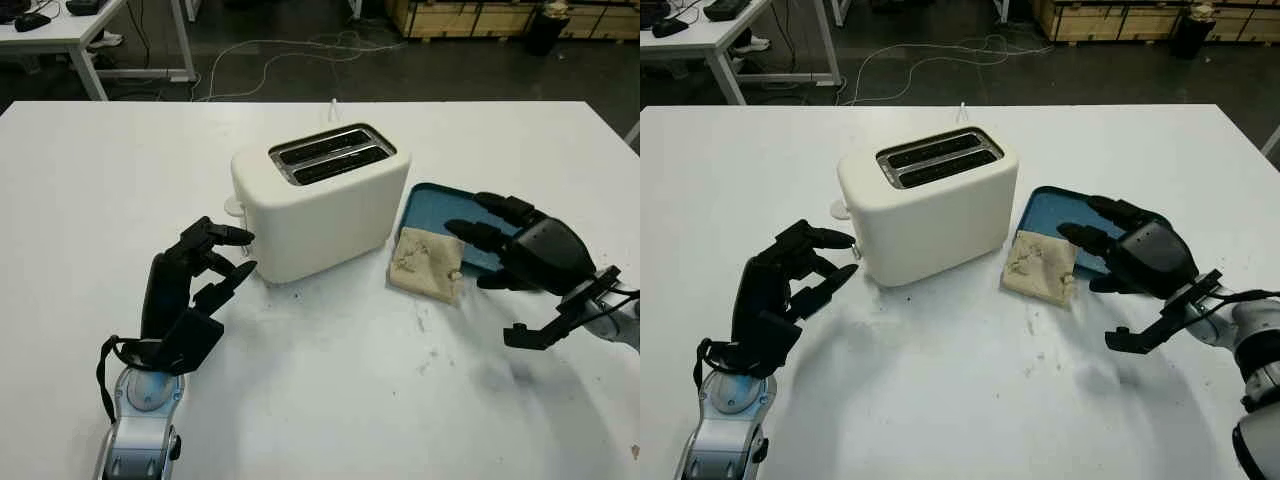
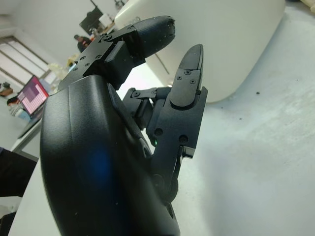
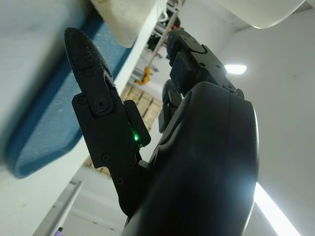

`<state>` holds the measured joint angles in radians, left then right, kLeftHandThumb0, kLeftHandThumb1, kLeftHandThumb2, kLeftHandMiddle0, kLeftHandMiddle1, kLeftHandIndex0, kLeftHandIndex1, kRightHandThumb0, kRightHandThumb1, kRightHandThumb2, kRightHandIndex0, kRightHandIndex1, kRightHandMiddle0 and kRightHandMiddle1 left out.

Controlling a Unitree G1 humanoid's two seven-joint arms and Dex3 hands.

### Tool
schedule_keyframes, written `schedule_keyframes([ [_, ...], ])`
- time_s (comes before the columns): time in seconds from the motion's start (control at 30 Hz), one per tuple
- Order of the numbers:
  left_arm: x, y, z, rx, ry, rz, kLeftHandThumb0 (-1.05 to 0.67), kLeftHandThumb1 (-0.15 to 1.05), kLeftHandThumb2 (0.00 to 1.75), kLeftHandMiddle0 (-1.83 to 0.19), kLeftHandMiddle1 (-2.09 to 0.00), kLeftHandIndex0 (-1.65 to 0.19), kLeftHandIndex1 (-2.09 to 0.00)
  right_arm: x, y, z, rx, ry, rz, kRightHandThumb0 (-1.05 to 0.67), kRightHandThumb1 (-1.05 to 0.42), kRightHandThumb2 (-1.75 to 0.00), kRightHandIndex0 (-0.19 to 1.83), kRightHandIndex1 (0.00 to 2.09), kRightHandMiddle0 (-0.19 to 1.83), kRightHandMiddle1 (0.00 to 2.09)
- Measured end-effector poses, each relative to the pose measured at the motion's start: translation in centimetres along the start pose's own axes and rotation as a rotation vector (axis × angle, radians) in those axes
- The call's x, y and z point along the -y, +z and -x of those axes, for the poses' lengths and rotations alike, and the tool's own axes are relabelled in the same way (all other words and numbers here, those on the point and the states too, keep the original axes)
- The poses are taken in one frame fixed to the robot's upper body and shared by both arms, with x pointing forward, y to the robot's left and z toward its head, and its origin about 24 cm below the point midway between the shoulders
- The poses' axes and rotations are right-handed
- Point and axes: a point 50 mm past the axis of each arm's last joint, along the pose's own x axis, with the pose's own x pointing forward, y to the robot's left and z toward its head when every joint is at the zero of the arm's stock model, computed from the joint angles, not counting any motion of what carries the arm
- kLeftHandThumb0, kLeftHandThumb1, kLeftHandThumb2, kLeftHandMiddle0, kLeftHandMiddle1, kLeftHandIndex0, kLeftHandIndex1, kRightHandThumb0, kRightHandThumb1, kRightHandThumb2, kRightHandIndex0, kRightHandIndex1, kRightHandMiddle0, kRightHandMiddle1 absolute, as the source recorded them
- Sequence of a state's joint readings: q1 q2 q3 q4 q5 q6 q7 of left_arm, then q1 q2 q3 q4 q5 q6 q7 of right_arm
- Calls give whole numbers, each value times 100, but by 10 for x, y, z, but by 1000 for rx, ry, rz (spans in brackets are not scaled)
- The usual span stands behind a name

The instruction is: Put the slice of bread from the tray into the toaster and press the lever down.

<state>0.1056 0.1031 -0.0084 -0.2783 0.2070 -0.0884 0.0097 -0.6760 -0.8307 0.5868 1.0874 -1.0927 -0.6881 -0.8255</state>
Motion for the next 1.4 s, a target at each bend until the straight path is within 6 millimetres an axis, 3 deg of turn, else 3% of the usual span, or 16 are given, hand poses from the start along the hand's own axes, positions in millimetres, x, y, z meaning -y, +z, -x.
schedule_keyframes([
  [0.43, 0, 0, 0, 0, 0, 1, -23, 92, 15, -63, -151, -54, -104, 5, 0, -7, 11, -38, 35, -51, -78, 0, 32, 11, 54, 2],
  [0.8, 0, 0, 0, 0, 1, 5, -22, 92, 16, -62, -151, -54, -104, -2, 9, -17, 39, 43, 22, -56, -80, 0, 29, 9, 50, 0],
  [1.4, 0, 0, 0, 0, 1, 3, -23, 92, 14, -62, -151, -54, -105, -6, 5, -11, 5, 49, 15, -57, -77, 0, 29, 9, 49, 0],
])
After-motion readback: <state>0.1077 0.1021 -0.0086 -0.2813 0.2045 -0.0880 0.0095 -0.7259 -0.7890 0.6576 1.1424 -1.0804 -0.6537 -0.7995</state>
